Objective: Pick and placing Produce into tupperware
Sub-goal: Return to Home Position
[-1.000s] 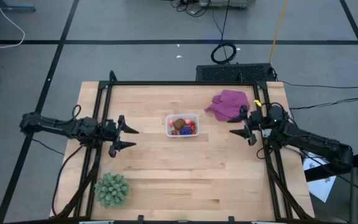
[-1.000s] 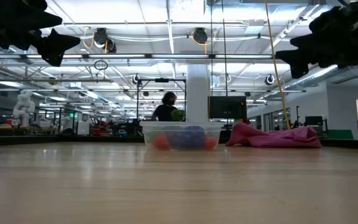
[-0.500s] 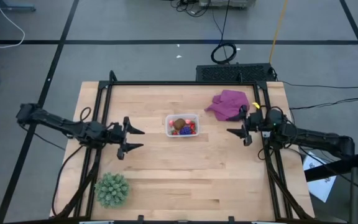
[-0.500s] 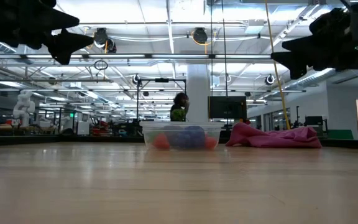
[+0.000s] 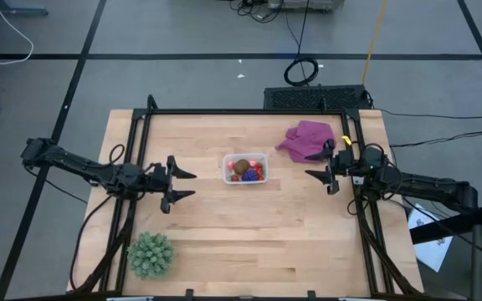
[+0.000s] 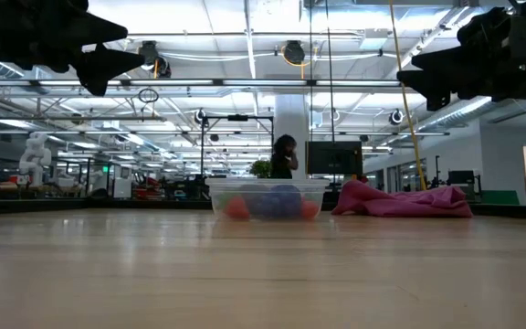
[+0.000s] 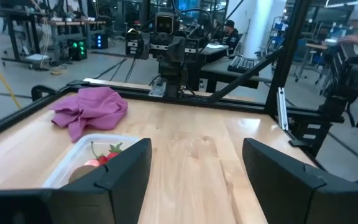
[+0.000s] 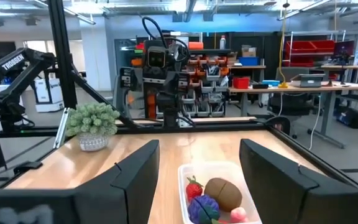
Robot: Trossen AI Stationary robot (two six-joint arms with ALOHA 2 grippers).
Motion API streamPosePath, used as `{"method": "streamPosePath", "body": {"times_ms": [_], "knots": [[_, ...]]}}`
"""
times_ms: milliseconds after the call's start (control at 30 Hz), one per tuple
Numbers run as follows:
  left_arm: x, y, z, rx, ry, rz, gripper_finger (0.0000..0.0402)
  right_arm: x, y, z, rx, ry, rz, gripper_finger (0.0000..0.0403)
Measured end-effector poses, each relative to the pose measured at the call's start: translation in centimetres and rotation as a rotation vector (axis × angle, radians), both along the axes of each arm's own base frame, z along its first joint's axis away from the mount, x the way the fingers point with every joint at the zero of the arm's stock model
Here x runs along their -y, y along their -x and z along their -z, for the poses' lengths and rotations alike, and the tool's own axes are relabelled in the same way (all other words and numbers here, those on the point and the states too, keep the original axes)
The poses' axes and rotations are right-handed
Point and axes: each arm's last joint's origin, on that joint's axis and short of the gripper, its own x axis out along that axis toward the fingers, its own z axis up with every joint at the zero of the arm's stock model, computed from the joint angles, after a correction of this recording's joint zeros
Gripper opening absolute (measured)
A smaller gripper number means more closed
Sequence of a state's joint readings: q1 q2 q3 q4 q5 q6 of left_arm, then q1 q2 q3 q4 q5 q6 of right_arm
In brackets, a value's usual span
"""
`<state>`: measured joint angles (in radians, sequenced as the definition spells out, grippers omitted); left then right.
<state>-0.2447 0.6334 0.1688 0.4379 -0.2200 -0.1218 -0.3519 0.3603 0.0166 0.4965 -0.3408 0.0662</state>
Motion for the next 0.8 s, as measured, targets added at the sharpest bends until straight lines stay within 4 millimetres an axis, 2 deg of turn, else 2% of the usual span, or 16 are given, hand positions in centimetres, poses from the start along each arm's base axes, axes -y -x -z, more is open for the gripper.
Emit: {"method": "streamPosePath", "body": {"times_ms": [233, 533, 800], "knots": [[0.0, 0.0, 0.0, 0.0, 0.017, 0.0, 0.0257, -0.1, 0.3, -0.2, 0.016, 0.006, 0.0, 0.0215], [0.0, 0.0, 0.0, 0.0, 0.018, 0.0, 0.0257, -0.6, 1.5, -1.5, 0.153, 0.056, -0.001, 0.0215], [0.0, 0.0, 0.0, 0.0, 0.018, 0.0, 0.0257, -0.5, 1.5, -1.4, 0.143, 0.052, -0.001, 0.0215]]}}
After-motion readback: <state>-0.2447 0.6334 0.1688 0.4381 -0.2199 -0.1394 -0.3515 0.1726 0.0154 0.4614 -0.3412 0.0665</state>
